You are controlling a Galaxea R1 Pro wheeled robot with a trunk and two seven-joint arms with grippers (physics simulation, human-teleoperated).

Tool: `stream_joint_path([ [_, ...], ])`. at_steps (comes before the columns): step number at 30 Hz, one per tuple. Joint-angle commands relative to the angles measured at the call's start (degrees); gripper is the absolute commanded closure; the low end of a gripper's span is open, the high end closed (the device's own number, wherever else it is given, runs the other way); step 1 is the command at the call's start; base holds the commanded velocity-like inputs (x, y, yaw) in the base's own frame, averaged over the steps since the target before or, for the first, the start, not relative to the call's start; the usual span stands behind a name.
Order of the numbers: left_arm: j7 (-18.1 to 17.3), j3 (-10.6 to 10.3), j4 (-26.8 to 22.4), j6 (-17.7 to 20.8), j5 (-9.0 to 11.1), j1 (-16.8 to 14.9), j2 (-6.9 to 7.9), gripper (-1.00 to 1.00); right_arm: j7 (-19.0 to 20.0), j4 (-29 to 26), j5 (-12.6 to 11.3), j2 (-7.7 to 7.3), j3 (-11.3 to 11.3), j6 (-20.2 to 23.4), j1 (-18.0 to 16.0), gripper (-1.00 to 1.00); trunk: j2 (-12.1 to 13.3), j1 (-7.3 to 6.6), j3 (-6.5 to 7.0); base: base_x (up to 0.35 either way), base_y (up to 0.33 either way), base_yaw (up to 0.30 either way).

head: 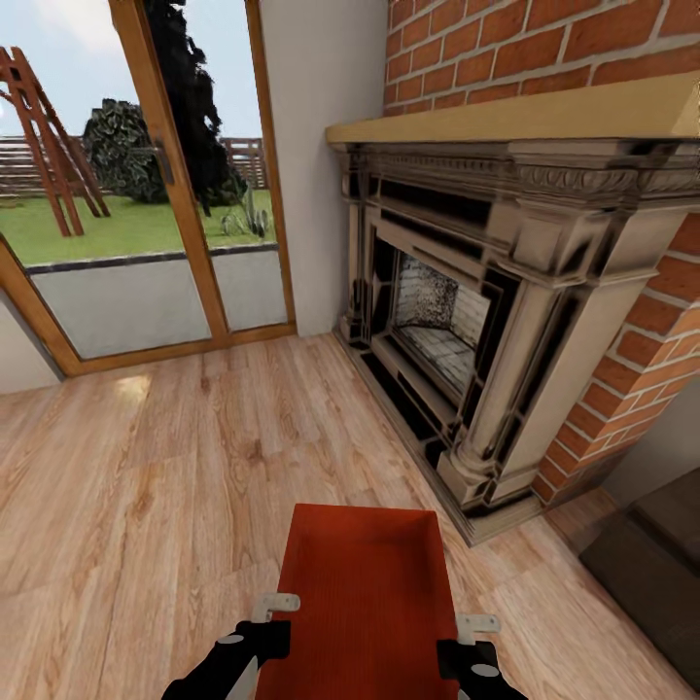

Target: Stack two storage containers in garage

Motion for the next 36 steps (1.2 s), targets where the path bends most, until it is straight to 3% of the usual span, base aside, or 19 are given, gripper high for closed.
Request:
stream_joint_path([
  [1,0.5,0.5,0.1,0.4,-0.6,0.0,0.21,1.00,-0.4,-0.2,1.0,-0.36,-0.7,-0.2,-0.1,1.00,0.4,-0.23,0.14,0.000,0.000,0.000],
  [36,0.5,0.5,0.0,0.4,-0.6,0.0,0.21,1.00,-0.6,-0.2,1.0,-0.41,-0.7,-0.2,-0.1,1.00,14.4,-7.92,6.43,0.000,0.000,0.000],
])
